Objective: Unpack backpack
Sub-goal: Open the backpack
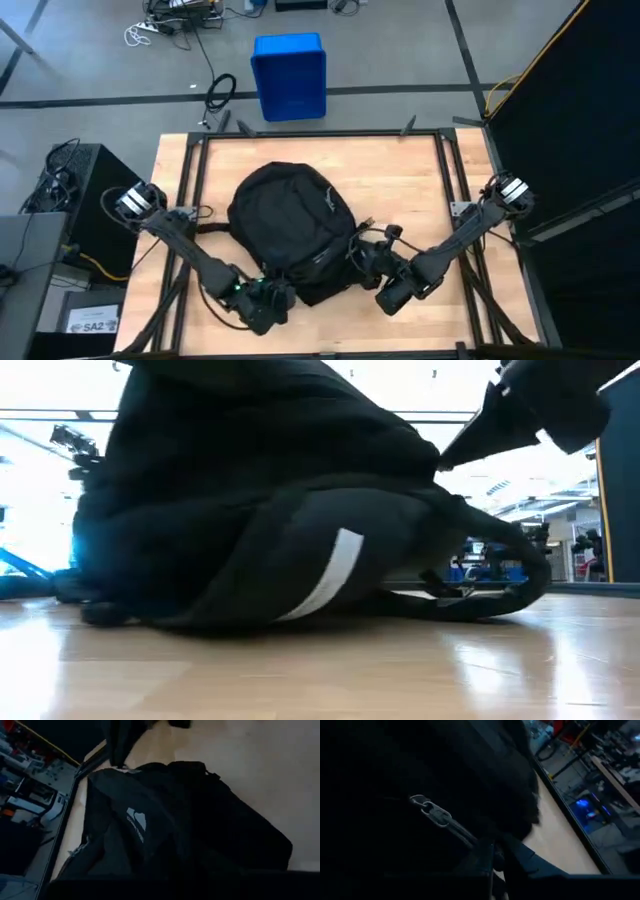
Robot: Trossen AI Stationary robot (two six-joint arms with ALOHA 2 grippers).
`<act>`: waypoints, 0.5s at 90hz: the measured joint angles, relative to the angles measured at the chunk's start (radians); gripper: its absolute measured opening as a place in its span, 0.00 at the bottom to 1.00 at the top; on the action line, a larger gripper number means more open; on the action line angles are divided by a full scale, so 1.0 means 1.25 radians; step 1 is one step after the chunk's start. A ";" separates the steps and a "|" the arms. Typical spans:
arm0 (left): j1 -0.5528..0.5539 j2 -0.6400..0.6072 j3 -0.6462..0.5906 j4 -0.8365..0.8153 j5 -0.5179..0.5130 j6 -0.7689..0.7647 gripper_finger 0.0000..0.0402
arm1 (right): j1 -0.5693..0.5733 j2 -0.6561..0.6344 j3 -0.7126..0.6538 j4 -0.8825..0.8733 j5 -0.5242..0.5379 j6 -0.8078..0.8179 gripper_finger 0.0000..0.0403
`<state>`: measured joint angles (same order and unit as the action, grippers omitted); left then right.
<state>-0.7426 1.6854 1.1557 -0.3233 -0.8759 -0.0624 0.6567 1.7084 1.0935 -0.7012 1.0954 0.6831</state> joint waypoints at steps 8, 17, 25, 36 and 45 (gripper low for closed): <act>-0.019 -0.008 0.000 0.004 -0.001 0.001 0.00 | -0.019 0.000 0.000 -0.049 0.001 0.027 0.00; -0.037 -0.017 0.000 0.045 0.027 0.036 0.00 | -0.049 0.000 0.000 -0.084 0.022 0.034 0.00; -0.050 -0.021 0.000 0.094 0.042 0.088 0.00 | -0.087 0.000 0.000 -0.087 0.048 0.029 0.00; -0.056 -0.027 0.000 0.118 0.049 0.109 0.00 | -0.141 0.000 0.000 -0.082 0.045 0.008 0.00; -0.056 -0.028 0.000 0.113 0.049 0.110 0.00 | -0.171 0.000 0.000 -0.079 0.042 -0.024 0.00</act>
<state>-0.8120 1.6504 1.1557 -0.1825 -0.8146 0.0746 0.4429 1.7084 1.0931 -0.8003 1.1485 0.6526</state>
